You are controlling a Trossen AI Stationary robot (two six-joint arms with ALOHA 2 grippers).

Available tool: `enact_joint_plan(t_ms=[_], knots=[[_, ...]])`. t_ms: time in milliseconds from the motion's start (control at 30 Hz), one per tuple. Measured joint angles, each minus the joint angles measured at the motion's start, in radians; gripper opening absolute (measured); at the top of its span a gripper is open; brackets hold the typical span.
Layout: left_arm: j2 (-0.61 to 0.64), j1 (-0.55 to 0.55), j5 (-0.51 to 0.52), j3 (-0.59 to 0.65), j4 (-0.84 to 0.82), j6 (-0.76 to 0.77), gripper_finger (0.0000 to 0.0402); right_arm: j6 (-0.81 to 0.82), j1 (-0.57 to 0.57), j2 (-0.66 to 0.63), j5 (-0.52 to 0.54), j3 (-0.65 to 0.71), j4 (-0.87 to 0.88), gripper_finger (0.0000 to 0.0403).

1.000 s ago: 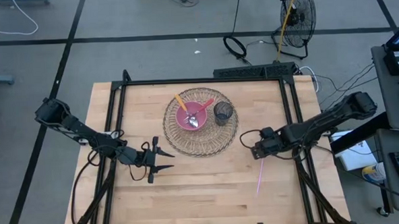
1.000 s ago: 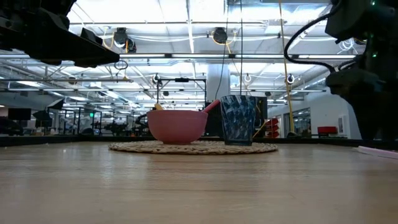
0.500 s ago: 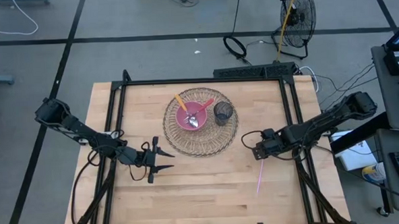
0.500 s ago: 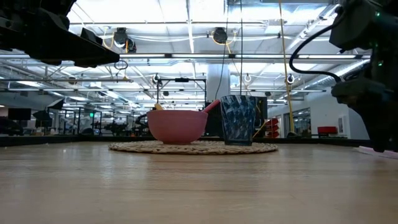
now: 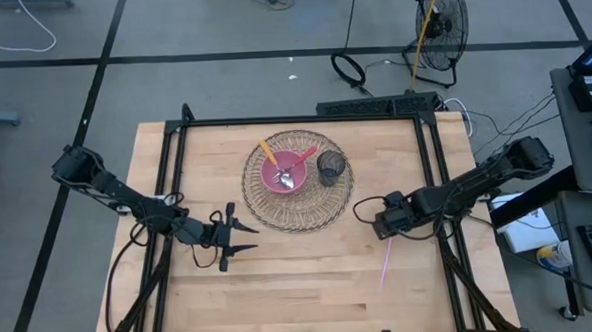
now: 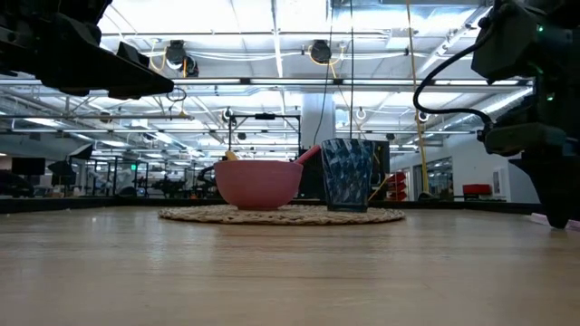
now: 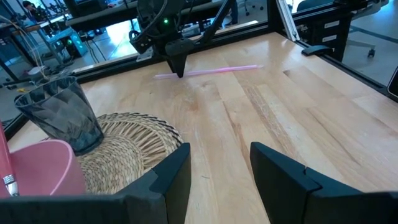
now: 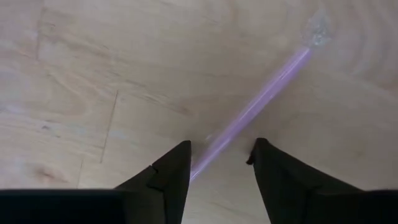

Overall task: Pick & Place Utensil
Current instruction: Put the pink straw into the blue cup on the woven mat

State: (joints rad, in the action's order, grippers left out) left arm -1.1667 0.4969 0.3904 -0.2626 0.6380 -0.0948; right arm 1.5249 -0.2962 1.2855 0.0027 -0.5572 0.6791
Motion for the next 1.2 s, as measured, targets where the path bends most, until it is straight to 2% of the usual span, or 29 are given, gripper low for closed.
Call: enact_joint_plan(t_ms=[400, 867, 1200], knots=[[0.0, 0.0, 0.0, 0.0, -0.001, 0.001, 0.017, -0.032, 0.0, 0.001, 0.001, 0.001, -0.014, 0.0124], [0.0, 0.0, 0.001, 0.0, -0.001, 0.003, 0.017, -0.105, 0.0, 0.003, 0.021, 0.002, -0.036, 0.0056], [0.0, 0.0, 0.001, 0.0, 0.0, 0.007, 0.017, -0.211, 0.0, 0.002, 0.044, 0.002, -0.069, 0.0021]])
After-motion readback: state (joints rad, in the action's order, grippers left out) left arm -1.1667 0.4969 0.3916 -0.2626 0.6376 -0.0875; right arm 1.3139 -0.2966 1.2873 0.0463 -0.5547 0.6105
